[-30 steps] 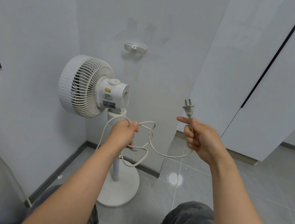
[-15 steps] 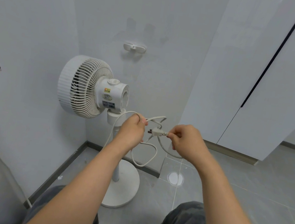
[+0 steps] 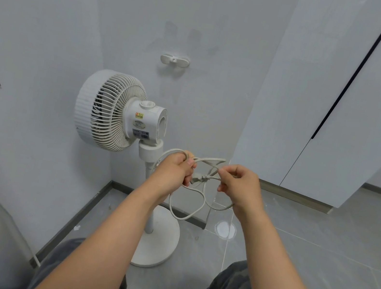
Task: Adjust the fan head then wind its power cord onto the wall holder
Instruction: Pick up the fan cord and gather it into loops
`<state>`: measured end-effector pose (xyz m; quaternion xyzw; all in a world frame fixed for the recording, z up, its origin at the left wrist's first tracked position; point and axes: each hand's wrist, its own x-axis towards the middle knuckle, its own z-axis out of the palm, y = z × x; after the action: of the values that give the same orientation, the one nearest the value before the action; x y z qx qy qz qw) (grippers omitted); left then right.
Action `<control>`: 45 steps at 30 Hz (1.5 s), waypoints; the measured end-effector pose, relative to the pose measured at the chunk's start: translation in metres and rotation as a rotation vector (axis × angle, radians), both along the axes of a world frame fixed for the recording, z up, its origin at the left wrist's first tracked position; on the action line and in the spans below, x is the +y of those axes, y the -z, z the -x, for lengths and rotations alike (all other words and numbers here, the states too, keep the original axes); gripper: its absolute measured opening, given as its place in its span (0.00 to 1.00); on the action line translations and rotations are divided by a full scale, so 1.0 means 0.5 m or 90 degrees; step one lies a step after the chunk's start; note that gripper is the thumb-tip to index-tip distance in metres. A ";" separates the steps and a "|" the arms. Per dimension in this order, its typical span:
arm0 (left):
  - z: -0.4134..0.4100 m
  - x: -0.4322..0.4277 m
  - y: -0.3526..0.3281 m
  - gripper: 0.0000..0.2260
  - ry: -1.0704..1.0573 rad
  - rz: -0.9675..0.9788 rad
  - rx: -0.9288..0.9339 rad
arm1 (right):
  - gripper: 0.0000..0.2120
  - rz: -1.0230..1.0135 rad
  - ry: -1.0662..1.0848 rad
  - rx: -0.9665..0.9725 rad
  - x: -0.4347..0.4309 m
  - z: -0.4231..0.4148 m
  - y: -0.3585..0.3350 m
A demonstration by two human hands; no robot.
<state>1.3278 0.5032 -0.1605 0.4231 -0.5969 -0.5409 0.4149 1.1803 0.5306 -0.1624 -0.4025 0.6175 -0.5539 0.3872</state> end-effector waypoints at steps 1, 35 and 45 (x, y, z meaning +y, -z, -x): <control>0.000 0.000 0.000 0.15 -0.002 -0.005 0.011 | 0.06 -0.003 -0.015 -0.028 0.000 0.002 0.002; -0.014 -0.012 0.002 0.15 -0.119 -0.093 0.123 | 0.04 -0.094 -0.029 -0.185 -0.050 0.019 0.040; -0.028 -0.019 0.004 0.14 -0.196 -0.166 0.074 | 0.13 0.012 0.114 -0.744 -0.063 0.061 0.025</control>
<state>1.3418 0.4936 -0.1623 0.5274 -0.4250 -0.5675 0.4682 1.1496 0.4992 -0.1751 0.0191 0.3285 -0.7197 0.6114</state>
